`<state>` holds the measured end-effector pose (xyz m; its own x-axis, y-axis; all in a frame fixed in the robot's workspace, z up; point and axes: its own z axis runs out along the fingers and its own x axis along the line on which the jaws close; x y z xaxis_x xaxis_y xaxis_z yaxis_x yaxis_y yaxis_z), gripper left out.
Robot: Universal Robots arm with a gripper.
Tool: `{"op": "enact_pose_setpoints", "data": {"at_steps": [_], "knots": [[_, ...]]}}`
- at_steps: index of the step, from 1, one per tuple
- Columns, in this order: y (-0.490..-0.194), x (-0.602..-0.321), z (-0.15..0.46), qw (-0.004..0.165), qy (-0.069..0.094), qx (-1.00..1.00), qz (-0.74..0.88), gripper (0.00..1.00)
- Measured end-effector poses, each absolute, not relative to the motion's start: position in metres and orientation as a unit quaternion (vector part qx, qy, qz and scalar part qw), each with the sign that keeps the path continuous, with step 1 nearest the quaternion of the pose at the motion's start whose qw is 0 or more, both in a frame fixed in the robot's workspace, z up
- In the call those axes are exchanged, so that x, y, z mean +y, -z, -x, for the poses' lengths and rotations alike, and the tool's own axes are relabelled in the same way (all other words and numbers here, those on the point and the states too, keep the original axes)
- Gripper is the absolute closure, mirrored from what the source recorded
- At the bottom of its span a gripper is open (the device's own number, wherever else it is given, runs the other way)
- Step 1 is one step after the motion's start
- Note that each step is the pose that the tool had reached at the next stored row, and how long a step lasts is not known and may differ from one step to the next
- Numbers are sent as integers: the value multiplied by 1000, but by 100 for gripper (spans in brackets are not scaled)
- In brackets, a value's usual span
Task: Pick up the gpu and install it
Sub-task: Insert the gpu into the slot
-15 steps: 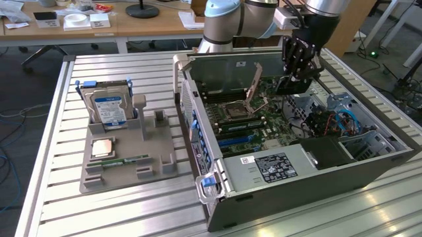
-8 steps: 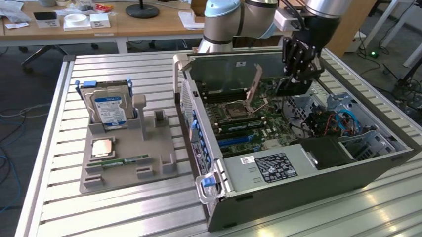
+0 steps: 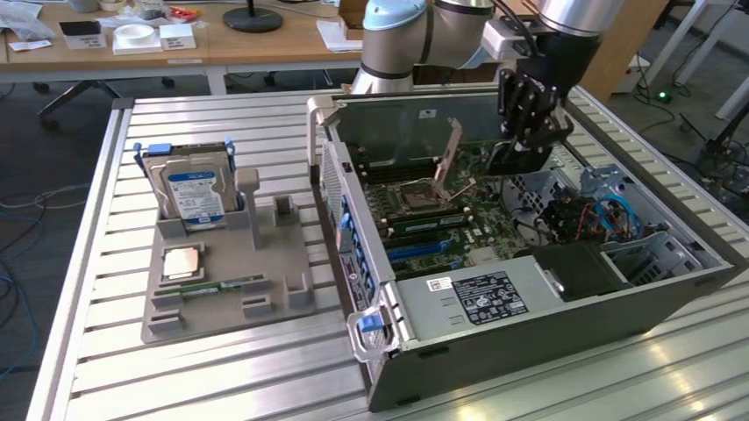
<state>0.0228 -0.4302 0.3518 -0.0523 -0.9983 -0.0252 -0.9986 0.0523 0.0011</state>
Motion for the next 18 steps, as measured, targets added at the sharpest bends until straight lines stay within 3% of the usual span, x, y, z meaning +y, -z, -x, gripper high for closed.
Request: {"op": "enact_pose_setpoints", "data": {"at_steps": [18], "knots": [[-337, -433, -6, 11, -7, 724, 689, 73]]}}
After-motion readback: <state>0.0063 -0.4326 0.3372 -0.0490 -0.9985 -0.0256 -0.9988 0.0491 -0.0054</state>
